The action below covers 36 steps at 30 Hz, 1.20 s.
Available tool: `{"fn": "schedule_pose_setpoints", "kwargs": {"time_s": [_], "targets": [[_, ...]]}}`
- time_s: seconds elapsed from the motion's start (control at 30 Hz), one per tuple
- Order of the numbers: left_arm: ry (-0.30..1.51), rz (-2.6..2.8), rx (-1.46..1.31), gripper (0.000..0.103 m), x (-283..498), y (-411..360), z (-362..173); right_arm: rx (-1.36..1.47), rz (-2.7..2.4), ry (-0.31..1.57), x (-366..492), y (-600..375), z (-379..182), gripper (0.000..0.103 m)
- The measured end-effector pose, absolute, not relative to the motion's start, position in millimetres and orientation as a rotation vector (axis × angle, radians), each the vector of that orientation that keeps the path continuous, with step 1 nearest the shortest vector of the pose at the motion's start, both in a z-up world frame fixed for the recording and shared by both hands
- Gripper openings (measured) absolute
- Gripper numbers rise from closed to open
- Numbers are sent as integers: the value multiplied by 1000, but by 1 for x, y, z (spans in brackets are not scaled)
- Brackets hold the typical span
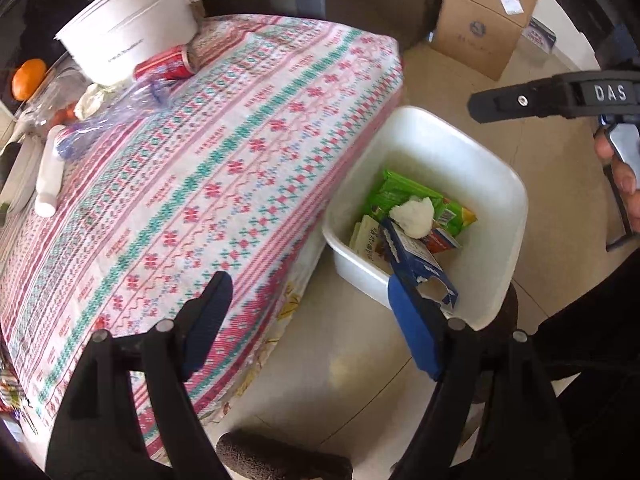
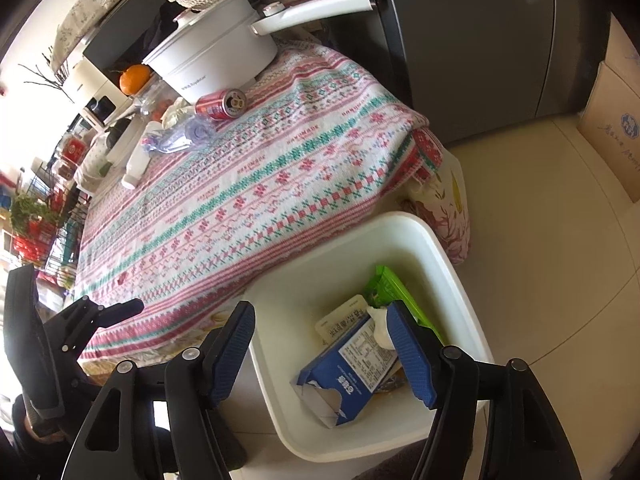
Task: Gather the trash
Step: 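Open the right gripper to drop the tissue into the bin, then move the left gripper to the white bottle and grasp it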
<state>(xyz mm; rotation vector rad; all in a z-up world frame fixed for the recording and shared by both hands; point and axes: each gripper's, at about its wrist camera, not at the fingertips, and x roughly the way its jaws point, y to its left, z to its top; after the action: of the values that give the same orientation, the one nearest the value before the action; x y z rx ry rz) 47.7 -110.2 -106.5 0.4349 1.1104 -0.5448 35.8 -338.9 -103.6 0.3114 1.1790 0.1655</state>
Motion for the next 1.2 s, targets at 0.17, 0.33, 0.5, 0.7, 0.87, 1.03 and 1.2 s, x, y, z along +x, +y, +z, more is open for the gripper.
{"fn": "schedule_pose_setpoints", "kwargs": {"time_s": [0.17, 0.33, 0.5, 0.7, 0.87, 1.03, 1.2], "targets": [[1093, -479, 384, 82, 62, -89, -98, 265, 170, 1156, 47, -322, -94, 74], [1077, -405, 331, 82, 79, -61, -90, 227, 183, 1136, 59, -303, -85, 75], [1071, -328, 269, 83, 99, -22, -81, 194, 192, 1100, 72, -285, -73, 77], [1058, -212, 235, 83, 134, 26, -76, 165, 203, 1076, 89, -264, -68, 79], [1022, -130, 208, 83, 177, 70, -83, 139, 211, 1089, 105, -249, -73, 79], [993, -82, 148, 83, 235, 104, -100, 106, 205, 1103, 120, -237, -82, 79], [978, -63, 126, 82, 292, 114, -111, 83, 199, 1122, 131, -227, -90, 79]]}}
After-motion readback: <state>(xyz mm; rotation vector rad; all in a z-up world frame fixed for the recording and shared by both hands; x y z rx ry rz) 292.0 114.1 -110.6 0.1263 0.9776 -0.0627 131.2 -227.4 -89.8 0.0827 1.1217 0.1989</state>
